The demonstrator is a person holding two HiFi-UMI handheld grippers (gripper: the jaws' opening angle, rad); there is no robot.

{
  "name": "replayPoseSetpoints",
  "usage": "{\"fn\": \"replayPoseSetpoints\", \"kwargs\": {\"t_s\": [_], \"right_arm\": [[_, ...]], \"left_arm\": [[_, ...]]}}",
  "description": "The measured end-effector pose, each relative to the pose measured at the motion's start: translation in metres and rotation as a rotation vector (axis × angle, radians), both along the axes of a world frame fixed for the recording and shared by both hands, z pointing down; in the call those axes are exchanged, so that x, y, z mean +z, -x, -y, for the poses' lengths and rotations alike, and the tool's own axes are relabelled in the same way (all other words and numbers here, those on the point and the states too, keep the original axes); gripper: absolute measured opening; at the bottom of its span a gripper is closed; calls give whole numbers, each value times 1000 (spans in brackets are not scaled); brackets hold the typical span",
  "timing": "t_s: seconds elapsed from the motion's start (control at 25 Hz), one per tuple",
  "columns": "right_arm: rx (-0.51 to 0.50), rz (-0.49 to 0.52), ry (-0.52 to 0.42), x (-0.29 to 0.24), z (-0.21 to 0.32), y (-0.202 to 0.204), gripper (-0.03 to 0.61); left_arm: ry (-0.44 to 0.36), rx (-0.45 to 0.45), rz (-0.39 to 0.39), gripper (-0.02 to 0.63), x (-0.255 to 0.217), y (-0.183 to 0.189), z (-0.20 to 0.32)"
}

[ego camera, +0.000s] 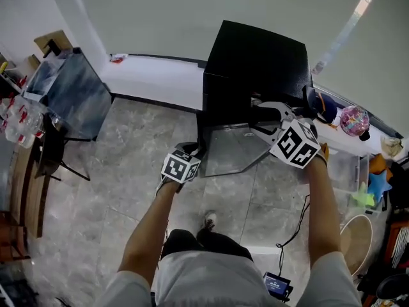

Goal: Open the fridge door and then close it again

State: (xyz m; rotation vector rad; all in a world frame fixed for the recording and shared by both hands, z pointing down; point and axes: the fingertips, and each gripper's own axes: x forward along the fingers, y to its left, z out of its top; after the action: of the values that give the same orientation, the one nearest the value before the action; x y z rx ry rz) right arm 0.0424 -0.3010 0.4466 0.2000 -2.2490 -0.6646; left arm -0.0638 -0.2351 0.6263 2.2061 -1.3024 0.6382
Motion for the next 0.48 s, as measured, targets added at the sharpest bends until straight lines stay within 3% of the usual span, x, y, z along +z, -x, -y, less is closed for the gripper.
{"fn": "replayPoseSetpoints", "kwargs": {"t_s": [0.48], "right_arm": [[-115,2,-3,-2,-17,-12,225]], "left_arm": [[-9,-170,-27,92,-4,-20,-30]]}}
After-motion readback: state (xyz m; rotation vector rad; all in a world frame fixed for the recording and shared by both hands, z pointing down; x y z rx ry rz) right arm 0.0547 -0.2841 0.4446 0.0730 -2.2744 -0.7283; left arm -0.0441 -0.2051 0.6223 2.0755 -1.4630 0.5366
